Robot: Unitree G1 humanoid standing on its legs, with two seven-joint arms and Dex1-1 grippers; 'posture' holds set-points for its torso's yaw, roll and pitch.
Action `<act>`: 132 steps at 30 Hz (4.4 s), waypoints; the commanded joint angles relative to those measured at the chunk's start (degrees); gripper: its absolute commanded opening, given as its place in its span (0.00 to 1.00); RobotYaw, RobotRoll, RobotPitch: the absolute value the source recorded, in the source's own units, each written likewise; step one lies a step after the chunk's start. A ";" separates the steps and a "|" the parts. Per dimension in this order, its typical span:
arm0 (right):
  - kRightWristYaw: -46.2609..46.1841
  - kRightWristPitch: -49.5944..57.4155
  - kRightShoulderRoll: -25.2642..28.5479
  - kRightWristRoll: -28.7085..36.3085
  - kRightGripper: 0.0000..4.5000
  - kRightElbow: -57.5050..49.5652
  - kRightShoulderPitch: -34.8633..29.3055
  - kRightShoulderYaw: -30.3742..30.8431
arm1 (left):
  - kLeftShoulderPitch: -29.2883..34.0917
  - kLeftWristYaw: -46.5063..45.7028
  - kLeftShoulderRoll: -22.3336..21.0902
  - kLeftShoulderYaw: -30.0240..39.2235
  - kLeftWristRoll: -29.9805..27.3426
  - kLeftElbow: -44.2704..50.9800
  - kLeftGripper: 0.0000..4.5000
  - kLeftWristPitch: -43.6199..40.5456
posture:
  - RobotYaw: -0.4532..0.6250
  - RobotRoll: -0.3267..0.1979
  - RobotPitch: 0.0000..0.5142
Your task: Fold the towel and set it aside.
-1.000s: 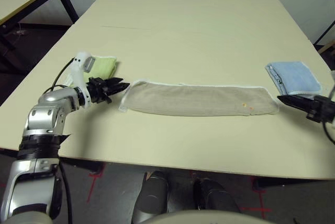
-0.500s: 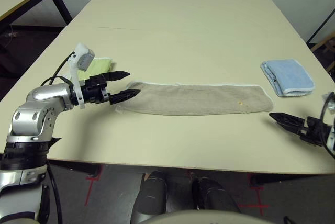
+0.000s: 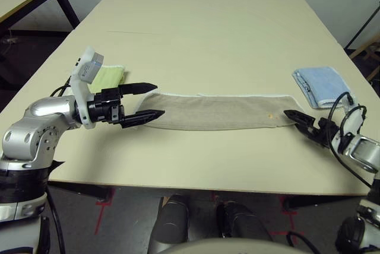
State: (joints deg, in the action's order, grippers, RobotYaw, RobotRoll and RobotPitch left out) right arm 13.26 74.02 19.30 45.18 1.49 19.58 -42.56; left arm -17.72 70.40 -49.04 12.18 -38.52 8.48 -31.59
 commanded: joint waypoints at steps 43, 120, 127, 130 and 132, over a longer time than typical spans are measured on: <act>9.14 -13.55 10.18 2.52 0.02 -19.06 -3.15 31.56 | -1.36 -0.23 2.40 -5.06 3.07 -2.04 1.00 2.17 | 0.62 0.62 0.29; 34.93 -45.40 18.85 -21.69 0.00 1.82 5.51 38.17 | -26.66 -15.78 40.45 -27.15 23.08 -25.94 0.96 8.43 | 0.56 0.62 0.25; 34.51 -45.31 18.52 -21.67 0.00 1.43 5.32 37.89 | -27.77 -14.95 40.50 -27.13 23.22 -26.30 0.96 7.91 | 0.55 0.62 0.25; 34.54 -45.23 18.53 -21.63 0.00 1.36 5.35 37.84 | -27.50 -15.24 40.62 -26.82 23.32 -26.23 0.96 8.28 | 0.55 0.62 0.25; 34.60 -45.17 18.55 -21.58 0.00 1.33 5.33 37.82 | -27.35 -15.78 40.77 -26.55 23.38 -25.95 0.96 8.33 | 0.55 0.62 0.25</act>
State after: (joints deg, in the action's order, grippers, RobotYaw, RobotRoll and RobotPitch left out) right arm 47.94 29.15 37.79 23.99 2.95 24.89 -4.08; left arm -45.43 54.82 -8.45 -14.46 -15.59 -17.04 -23.60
